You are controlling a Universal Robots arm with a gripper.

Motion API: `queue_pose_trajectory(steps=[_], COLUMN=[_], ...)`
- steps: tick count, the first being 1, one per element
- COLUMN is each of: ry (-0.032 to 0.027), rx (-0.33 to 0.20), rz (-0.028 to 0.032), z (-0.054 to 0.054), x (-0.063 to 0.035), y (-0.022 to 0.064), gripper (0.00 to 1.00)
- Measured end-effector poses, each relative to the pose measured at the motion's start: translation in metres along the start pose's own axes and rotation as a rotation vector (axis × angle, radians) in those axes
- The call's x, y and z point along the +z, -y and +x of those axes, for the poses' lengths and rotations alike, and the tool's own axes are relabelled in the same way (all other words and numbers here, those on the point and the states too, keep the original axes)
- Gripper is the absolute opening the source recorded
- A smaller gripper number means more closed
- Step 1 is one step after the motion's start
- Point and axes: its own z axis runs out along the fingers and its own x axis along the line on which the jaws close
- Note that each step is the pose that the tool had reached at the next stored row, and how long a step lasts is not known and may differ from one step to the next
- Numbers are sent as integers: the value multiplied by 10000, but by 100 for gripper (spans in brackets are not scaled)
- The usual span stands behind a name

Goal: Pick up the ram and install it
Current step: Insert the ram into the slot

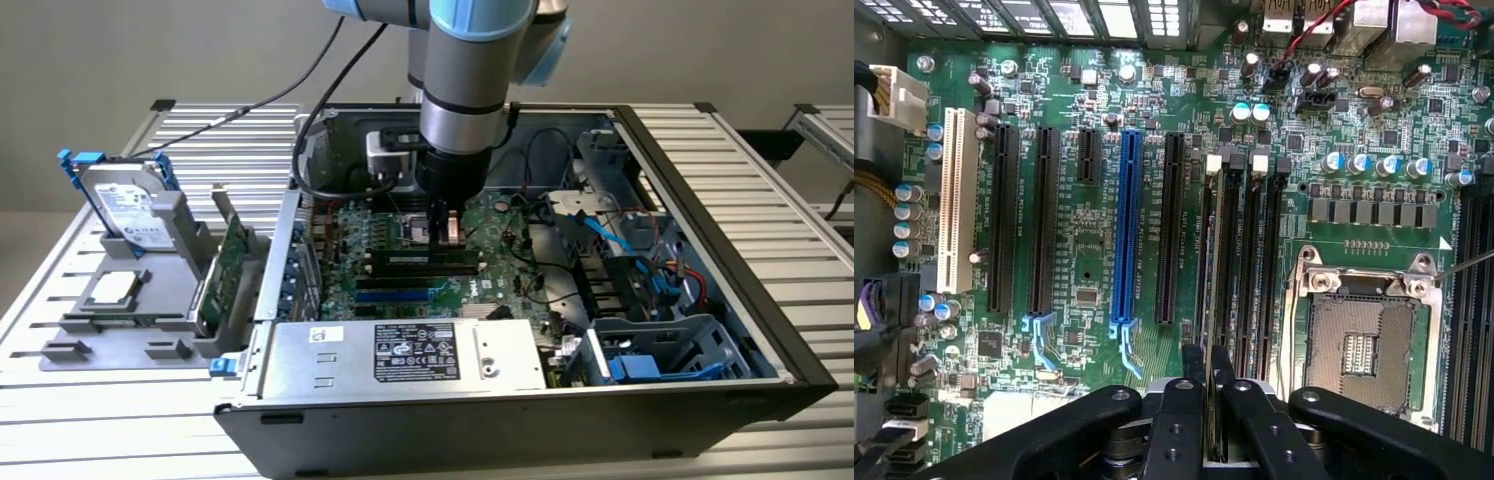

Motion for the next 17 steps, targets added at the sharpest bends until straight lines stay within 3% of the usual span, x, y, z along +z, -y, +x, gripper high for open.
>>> queue_pose_trajectory(steps=[12, 17], ry=[0, -3], rx=[0, 1], rz=[6, 51], z=[-1, -1], x=[15, 15], y=[-7, -13], gripper=[14, 14])
